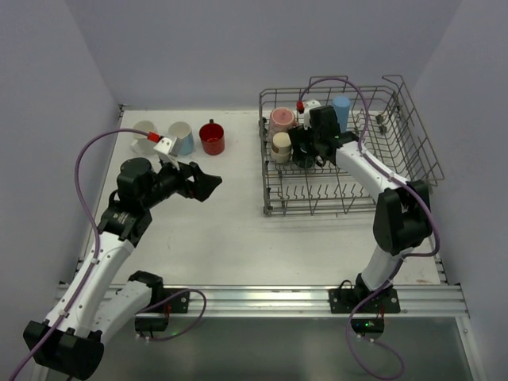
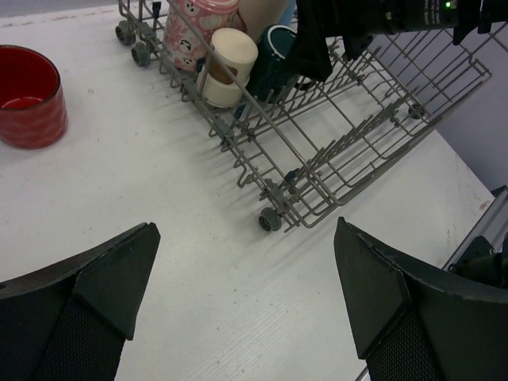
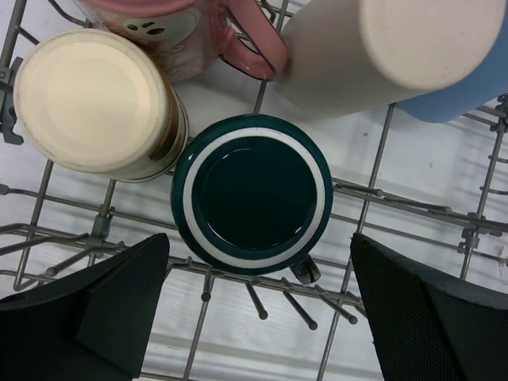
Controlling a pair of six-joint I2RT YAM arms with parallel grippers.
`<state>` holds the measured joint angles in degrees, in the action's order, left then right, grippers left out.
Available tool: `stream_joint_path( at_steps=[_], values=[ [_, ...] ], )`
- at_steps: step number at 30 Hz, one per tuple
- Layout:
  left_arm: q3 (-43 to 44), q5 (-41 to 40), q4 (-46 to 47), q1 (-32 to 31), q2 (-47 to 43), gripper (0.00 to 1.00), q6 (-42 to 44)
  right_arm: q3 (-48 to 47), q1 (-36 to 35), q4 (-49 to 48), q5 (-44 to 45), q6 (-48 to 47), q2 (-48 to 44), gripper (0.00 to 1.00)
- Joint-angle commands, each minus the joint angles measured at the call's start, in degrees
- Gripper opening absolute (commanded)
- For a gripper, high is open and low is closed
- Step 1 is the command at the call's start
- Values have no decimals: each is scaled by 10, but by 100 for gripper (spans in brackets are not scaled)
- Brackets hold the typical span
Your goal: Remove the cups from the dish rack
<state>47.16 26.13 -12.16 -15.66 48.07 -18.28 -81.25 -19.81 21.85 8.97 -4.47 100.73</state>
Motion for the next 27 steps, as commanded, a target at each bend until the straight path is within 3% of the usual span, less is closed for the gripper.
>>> stream_joint_path(
  at_steps=[1,18,25,27],
  values=[
    [6,-26,10,-17,-1,100,22,-43,4,-4,-25,-26,10,99],
    [5,-39,5,-20,7,100,23,-95,12,-13,-34,-34,90,99],
    [6,-42,4,-20,9,100,23,-88,19,-23,-53,-19,98,90],
    [5,-46,4,-20,7,100,23,-80,19,-37,-55,-18,91,84]
  ],
)
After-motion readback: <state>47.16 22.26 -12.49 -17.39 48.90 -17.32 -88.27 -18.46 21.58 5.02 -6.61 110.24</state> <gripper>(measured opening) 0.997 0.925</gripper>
